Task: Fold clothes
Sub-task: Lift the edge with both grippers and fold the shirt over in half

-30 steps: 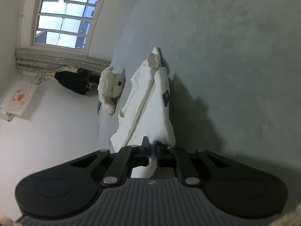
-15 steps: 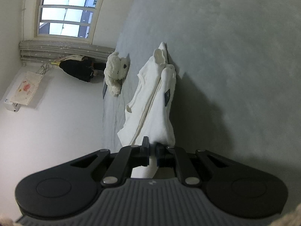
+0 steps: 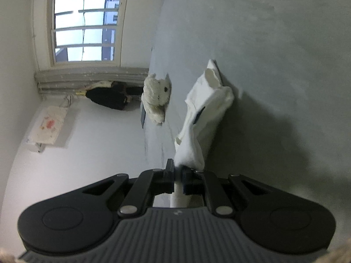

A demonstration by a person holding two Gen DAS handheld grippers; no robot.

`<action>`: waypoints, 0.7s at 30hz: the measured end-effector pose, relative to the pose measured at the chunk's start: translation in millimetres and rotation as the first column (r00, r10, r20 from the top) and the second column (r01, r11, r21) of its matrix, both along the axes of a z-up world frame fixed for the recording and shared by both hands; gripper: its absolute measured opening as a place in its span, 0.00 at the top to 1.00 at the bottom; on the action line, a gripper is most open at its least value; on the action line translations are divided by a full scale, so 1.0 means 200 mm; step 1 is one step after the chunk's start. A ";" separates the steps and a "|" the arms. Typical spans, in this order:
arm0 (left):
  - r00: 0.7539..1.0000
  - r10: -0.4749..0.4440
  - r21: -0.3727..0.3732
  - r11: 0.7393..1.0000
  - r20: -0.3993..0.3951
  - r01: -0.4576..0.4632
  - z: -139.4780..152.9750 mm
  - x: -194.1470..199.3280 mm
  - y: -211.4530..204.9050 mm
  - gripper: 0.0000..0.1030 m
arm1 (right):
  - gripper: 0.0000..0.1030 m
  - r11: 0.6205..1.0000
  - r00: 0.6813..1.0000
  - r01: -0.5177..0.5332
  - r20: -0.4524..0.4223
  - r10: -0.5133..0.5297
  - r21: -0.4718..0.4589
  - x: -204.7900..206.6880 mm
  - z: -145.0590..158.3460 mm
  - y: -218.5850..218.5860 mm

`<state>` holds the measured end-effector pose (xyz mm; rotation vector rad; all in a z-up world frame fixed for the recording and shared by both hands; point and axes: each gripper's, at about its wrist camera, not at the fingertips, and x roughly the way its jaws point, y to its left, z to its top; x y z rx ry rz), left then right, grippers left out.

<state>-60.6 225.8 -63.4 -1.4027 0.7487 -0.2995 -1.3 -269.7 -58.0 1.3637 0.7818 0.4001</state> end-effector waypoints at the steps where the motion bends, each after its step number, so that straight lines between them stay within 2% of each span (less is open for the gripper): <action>1: 1.000 0.011 -0.016 1.000 -0.001 -0.011 0.00 0.01 0.00 0.91 | 0.91 1.000 1.000 0.007 -0.001 -0.007 0.010 0.01 0.00 0.00; 8: 0.996 0.084 -0.035 0.996 0.033 -0.083 0.05 0.18 -0.01 0.91 | 0.91 0.997 0.997 0.065 0.038 -0.067 0.039 0.18 0.03 0.02; 14: 0.991 0.130 -0.046 0.991 0.033 -0.129 0.03 0.36 -0.01 0.91 | 0.91 0.992 0.993 0.108 0.034 -0.111 0.070 0.35 -0.02 0.03; 18: 0.987 0.156 0.004 0.988 0.040 -0.157 0.03 0.46 -0.01 0.91 | 0.91 0.989 0.991 0.122 0.037 -0.125 0.079 0.47 -0.06 0.05; 21: 0.985 0.169 0.013 0.985 0.029 -0.170 -0.03 0.52 0.00 0.91 | 0.90 0.989 0.991 0.123 0.038 -0.126 0.087 0.54 -0.11 0.06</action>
